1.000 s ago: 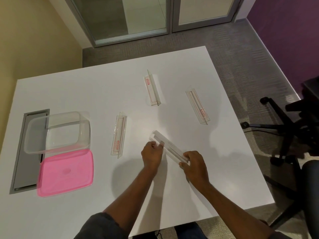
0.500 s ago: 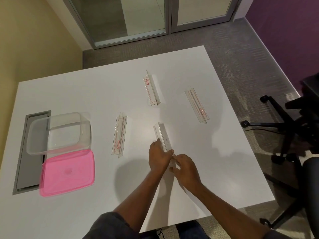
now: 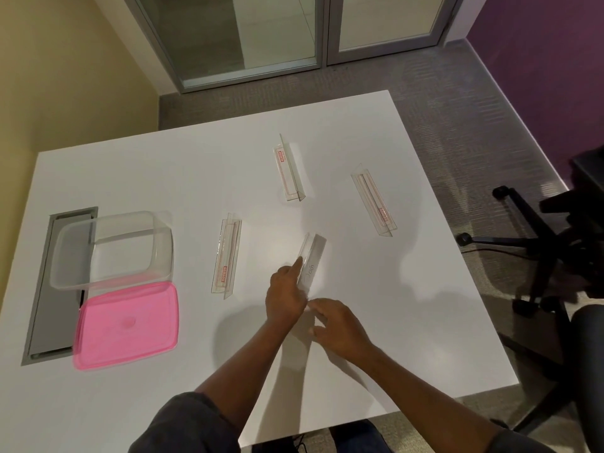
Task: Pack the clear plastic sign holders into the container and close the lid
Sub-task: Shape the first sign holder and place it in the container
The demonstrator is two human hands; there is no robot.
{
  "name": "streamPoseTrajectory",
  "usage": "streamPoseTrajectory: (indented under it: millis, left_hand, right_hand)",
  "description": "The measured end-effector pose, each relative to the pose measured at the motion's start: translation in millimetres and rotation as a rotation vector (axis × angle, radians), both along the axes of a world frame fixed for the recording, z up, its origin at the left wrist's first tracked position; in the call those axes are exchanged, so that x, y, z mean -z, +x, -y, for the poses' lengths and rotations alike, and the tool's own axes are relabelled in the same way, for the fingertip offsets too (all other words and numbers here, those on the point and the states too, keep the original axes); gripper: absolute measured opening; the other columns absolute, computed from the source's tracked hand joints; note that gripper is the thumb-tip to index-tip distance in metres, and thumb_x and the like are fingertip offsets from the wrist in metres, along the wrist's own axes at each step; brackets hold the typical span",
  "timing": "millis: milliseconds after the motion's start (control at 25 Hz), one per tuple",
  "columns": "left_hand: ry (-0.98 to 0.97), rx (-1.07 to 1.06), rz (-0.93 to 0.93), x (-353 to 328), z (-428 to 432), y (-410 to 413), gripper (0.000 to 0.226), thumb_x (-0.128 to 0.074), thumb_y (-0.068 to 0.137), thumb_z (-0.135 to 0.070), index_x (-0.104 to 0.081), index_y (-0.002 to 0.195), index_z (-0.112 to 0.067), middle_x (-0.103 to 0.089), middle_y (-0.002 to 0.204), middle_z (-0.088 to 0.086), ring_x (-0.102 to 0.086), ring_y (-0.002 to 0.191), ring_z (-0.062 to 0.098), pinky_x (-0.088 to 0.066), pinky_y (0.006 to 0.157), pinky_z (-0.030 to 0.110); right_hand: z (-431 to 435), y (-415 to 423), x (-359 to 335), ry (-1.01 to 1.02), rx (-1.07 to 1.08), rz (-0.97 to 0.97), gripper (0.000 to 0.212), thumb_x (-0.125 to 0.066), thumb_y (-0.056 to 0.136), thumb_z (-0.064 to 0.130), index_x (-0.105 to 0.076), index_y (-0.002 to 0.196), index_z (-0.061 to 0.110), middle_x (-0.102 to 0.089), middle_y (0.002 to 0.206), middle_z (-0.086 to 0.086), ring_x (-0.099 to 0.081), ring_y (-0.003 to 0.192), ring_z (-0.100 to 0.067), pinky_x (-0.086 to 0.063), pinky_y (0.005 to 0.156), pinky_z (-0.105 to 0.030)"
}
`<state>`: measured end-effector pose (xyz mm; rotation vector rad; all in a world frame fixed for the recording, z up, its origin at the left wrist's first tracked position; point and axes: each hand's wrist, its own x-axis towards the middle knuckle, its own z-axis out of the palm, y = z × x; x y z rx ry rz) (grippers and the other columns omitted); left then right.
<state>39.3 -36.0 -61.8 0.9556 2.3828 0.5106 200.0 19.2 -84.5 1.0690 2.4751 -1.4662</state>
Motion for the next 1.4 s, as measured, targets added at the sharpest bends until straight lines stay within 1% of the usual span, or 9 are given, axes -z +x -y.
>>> streamPoseTrajectory:
  millis: [80,160,240,360,600,720,1000,1200,1400]
  left_hand:
    - [-0.013,0.09,-0.052,-4.3,3.3,-8.6,0.071,-0.07,0.091,-0.016,-0.047,0.157,-0.027,-0.064,0.131,0.006,-0.061,0.119,0.031,-0.06,0.084,0.046]
    - [-0.043,0.18,-0.107,-8.6,6.0,-15.9,0.067,-0.068,0.093,-0.015,-0.05,0.155,-0.033,-0.063,0.134,0.003,-0.062,0.119,0.028,-0.058,0.084,0.041]
    - [-0.055,0.25,-0.17,-11.1,8.6,-22.1,0.067,-0.067,0.095,-0.012,-0.052,0.154,-0.037,-0.063,0.14,0.004,-0.062,0.123,0.028,-0.057,0.089,0.039]
    - [-0.052,0.362,-0.239,-12.1,11.6,-29.3,0.071,-0.073,0.091,-0.007,-0.055,0.153,-0.036,-0.067,0.139,0.009,-0.064,0.125,0.03,-0.056,0.097,0.041]
    - [-0.057,0.435,-0.256,-7.2,17.9,-42.3,0.086,-0.078,0.085,-0.002,-0.045,0.16,-0.024,-0.067,0.139,0.013,-0.064,0.124,0.031,-0.061,0.093,0.041]
    - [-0.09,0.418,-0.251,-5.9,20.8,-49.2,0.074,-0.077,0.085,-0.003,-0.052,0.154,-0.011,-0.066,0.137,0.012,-0.064,0.122,0.031,-0.061,0.089,0.04]
    - [-0.119,0.466,-0.218,-5.8,23.8,-61.2,0.065,-0.074,0.087,0.0,-0.057,0.148,-0.01,-0.067,0.135,0.011,-0.064,0.121,0.032,-0.063,0.083,0.041]
    - [-0.085,0.473,-0.226,-21.4,32.2,-83.3,0.067,-0.067,0.092,0.002,-0.051,0.155,-0.014,-0.061,0.147,0.006,-0.056,0.135,0.028,-0.057,0.093,0.04]
    - [-0.012,0.507,-0.248,-50.4,64.4,-132.5,0.063,-0.067,0.086,0.007,-0.059,0.146,-0.013,-0.068,0.134,0.009,-0.062,0.124,0.032,-0.061,0.078,0.044]
  right_hand:
    - [-16.5,-0.2,-3.7,0.05,0.101,-0.015,0.059,-0.087,0.083,0.017,-0.067,0.138,0.024,-0.067,0.138,0.006,-0.063,0.116,0.0,-0.059,0.1,-0.03]
    - [-37.5,-2.9,-13.6,0.253,0.113,-0.044,0.054,-0.089,0.082,0.015,-0.07,0.132,0.02,-0.069,0.131,0.003,-0.059,0.108,0.002,-0.057,0.086,-0.023]
    - [-57.2,-7.4,-25.7,0.451,0.05,-0.026,0.053,-0.091,0.078,0.019,-0.07,0.127,0.02,-0.07,0.123,0.002,-0.062,0.107,-0.013,-0.059,0.076,-0.029]
    - [-78.4,-18.5,-33.3,0.614,-0.085,0.044,0.064,-0.096,0.07,0.028,-0.069,0.127,0.018,-0.067,0.12,-0.001,-0.062,0.106,-0.022,-0.061,0.077,-0.034]
    - [-90.1,-44.9,-28.9,0.583,-0.349,0.124,0.066,-0.095,0.065,0.026,-0.068,0.123,0.012,-0.071,0.119,-0.006,-0.066,0.103,-0.026,-0.064,0.076,-0.041]
    - [-87.9,-52.7,-22.0,0.599,-0.446,0.188,0.062,-0.091,0.066,0.022,-0.066,0.122,0.012,-0.07,0.117,-0.006,-0.064,0.103,-0.027,-0.062,0.071,-0.041]
    - [-85.2,-57.5,-12.9,0.632,-0.445,0.211,0.041,-0.081,0.074,0.01,-0.066,0.112,0.012,-0.068,0.107,-0.005,-0.063,0.095,-0.026,-0.06,0.06,-0.04]
    - [-79.0,-72.0,-35.3,0.601,-0.44,0.196,0.053,-0.088,0.07,0.013,-0.069,0.12,0.012,-0.071,0.115,-0.005,-0.065,0.102,-0.027,-0.062,0.065,-0.043]
    - [-60.8,-111.1,-70.1,0.616,-0.427,0.143,0.053,-0.085,0.08,0.011,-0.068,0.131,0.014,-0.07,0.126,-0.004,-0.064,0.114,-0.027,-0.064,0.076,-0.045]
